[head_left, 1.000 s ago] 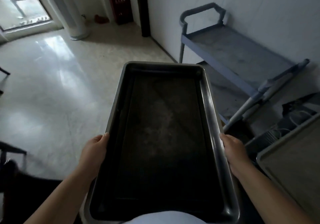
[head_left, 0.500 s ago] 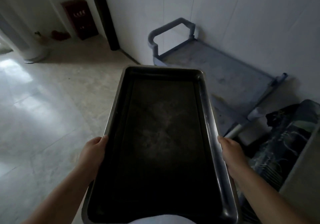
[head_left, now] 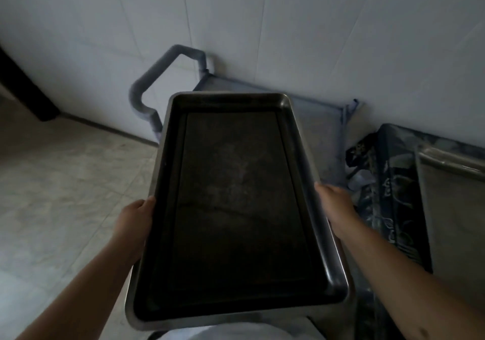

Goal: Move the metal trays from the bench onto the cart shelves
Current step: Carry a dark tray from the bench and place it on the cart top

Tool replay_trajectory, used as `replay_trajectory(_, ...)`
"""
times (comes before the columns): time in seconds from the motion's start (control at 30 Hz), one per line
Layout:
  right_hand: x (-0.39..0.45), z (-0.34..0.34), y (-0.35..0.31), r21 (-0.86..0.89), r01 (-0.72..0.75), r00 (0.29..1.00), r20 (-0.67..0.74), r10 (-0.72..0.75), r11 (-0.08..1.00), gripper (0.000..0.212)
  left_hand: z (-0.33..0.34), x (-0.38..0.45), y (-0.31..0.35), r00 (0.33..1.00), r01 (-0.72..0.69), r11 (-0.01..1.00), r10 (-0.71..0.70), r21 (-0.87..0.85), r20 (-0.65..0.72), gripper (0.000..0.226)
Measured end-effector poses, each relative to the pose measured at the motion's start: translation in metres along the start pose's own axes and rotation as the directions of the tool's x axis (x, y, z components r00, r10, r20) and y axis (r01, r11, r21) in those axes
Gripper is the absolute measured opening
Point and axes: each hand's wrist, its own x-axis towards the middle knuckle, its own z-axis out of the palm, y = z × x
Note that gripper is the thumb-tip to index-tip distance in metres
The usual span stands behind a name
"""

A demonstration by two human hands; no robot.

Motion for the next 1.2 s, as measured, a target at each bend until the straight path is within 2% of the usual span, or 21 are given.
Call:
replay_trajectory(0.17,0.041,0.013,-0.019,-0.032,-0.065,0.998,-0.027,0.064,0.997,0.035,0.010,0.044,0.029,0.998,0.031,0.999,-0.031,-0.008,0.060,0.034)
replay_trajectory(0.4,0.120,0.027,-0.030,-0.096,-0.028,1.000,-0.013,0.027,0.995,0.034,0.040,0.071,0.058,0.998,0.046,0.999,-0.047,0.012,0.045,0.036)
replay_trajectory(0.63,0.204,0.034,-0.053,-0.300,0.136,0.987,0.121,-0.104,0.944,0.041,0.085,0.079,0.079,0.988,0.137,0.986,-0.143,-0.093,-0.059,0.037)
replay_trajectory(0.83,0.269,0.034,-0.064,-0.412,0.221,0.957,0.267,-0.115,0.884,0.040,0.130,0.068,0.098,0.967,0.211,0.956,-0.234,-0.202,-0.096,0.038)
replay_trajectory(1.07,0.322,0.044,-0.073,-0.362,0.255,0.931,0.343,-0.126,0.897,0.042,0.172,0.060,0.102,0.930,0.243,0.935,-0.300,-0.258,-0.212,0.043)
replay_trajectory(1.2,0.350,0.061,-0.088,-0.372,0.324,0.900,0.404,-0.162,0.870,0.043,0.183,0.060,0.107,0.905,0.249,0.890,-0.354,-0.381,-0.236,0.039)
